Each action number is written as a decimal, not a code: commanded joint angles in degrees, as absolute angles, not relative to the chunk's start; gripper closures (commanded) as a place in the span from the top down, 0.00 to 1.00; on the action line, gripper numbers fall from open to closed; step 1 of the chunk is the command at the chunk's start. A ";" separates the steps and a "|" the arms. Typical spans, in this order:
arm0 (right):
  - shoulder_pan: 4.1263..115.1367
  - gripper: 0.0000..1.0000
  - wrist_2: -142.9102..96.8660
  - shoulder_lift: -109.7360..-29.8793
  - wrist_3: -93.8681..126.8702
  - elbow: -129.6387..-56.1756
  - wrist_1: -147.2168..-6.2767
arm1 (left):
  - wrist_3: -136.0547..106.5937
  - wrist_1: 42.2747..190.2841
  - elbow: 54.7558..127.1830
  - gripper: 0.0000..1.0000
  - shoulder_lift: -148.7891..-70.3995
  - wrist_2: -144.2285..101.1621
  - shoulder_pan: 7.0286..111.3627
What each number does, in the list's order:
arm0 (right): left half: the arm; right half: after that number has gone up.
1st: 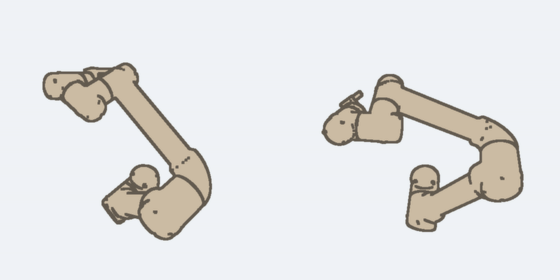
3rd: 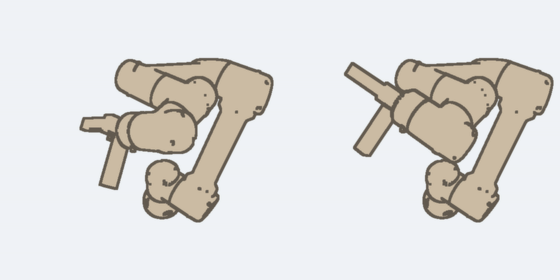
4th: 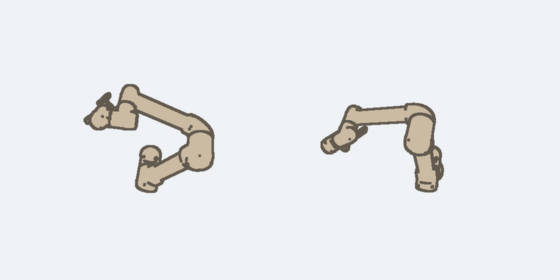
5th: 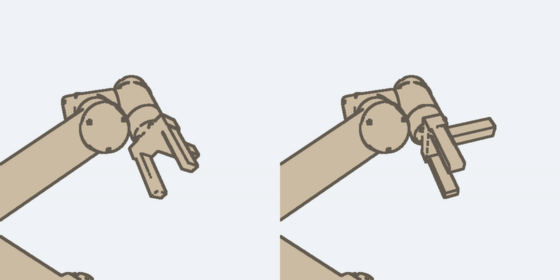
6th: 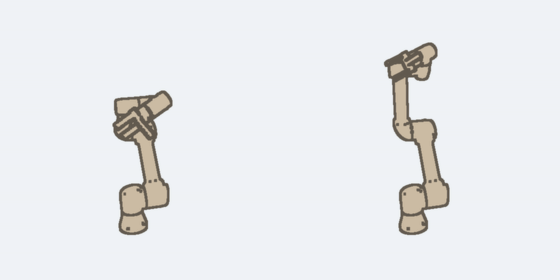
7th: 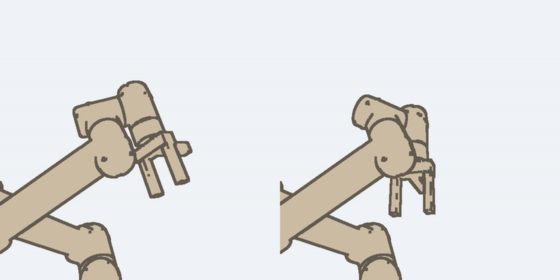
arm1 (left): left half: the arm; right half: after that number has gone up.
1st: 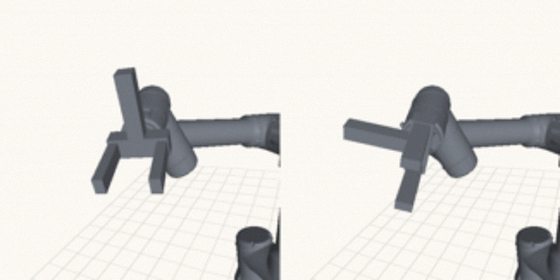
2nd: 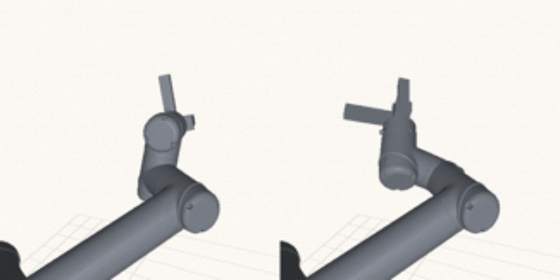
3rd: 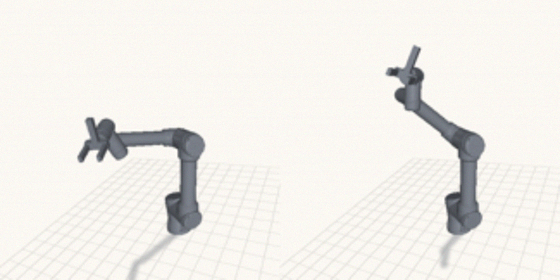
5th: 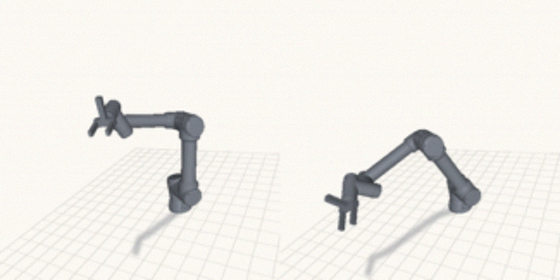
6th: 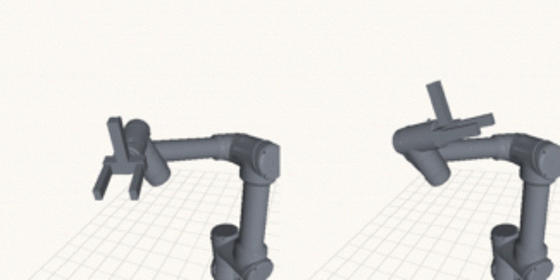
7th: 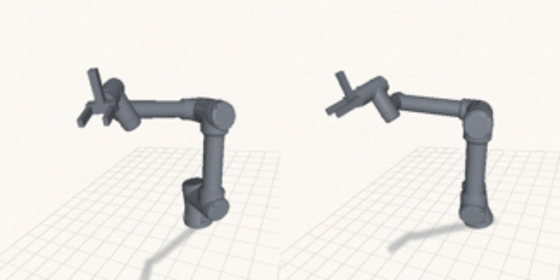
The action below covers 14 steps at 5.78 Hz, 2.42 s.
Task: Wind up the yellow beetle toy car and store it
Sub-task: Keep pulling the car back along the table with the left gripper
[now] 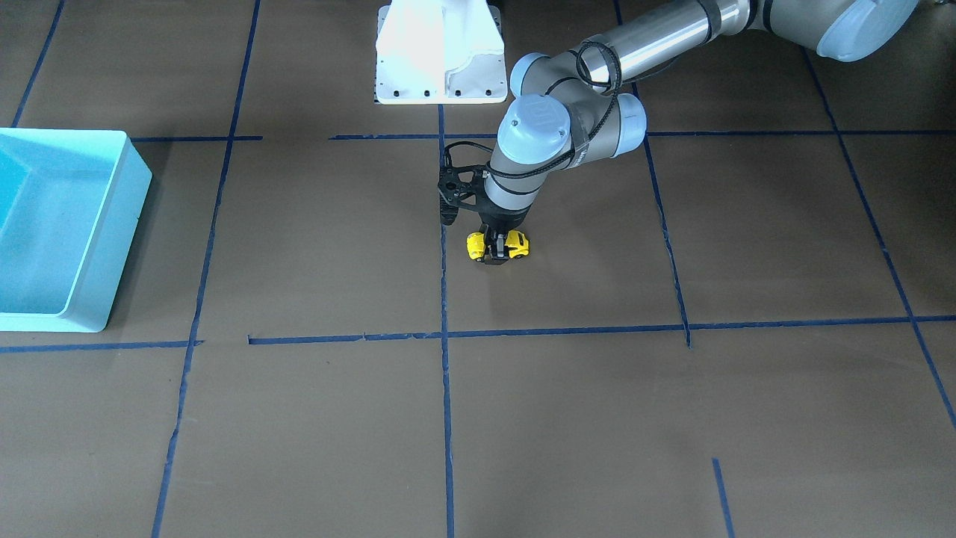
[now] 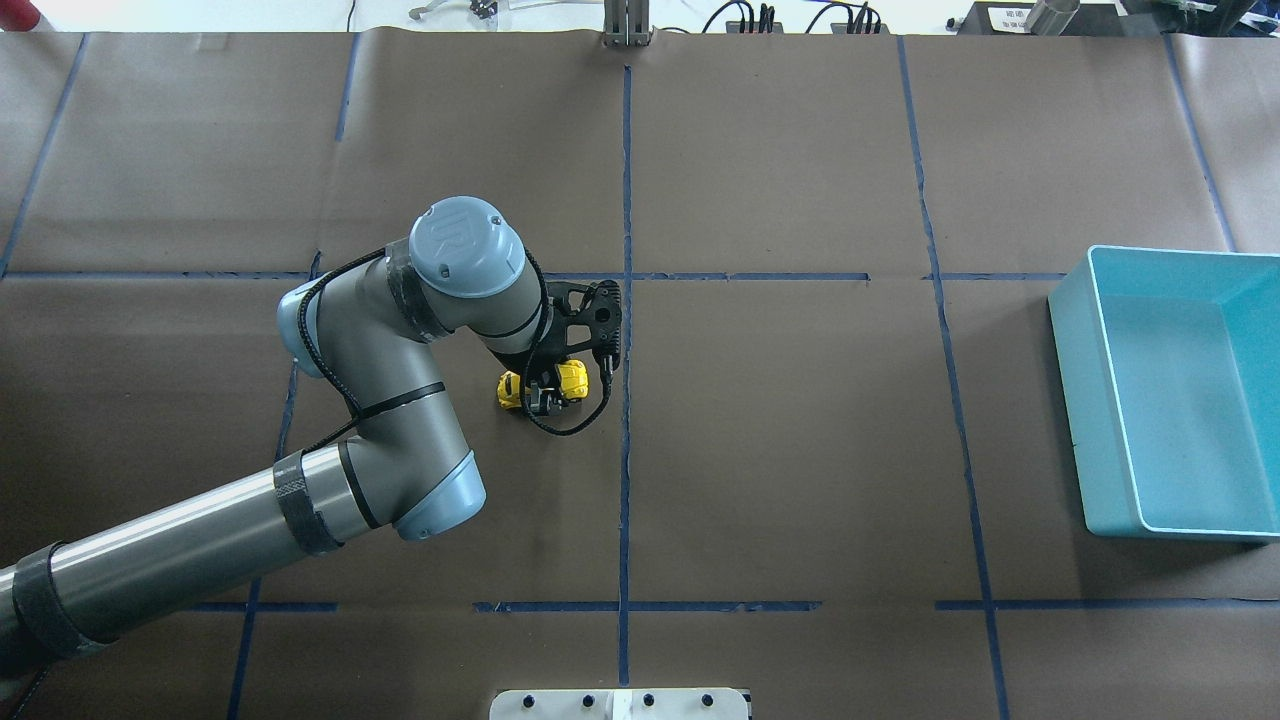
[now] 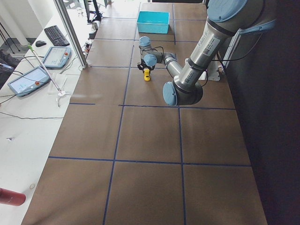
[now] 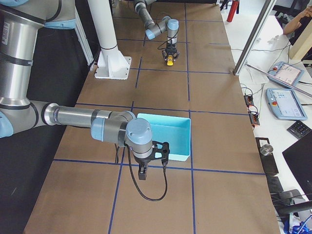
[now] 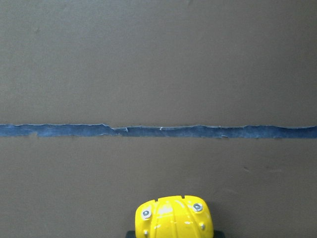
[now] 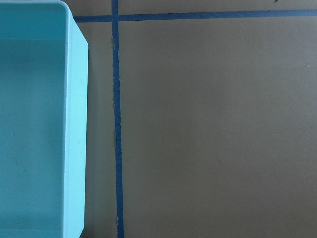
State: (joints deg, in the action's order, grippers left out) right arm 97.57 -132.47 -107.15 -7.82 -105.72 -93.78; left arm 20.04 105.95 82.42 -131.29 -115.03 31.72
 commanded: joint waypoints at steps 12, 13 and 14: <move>94.92 1.00 -133.15 -106.44 -7.73 -106.17 -93.96 | 22.67 108.81 89.56 0.65 -121.55 -117.51 32.52; 94.92 1.00 -133.15 -106.35 -7.73 -106.17 -93.96 | 22.76 108.90 89.56 1.00 -121.55 -117.42 32.43; 94.92 1.00 -133.24 -106.26 -7.73 -106.17 -93.96 | 22.85 108.90 89.56 1.00 -121.55 -117.42 32.43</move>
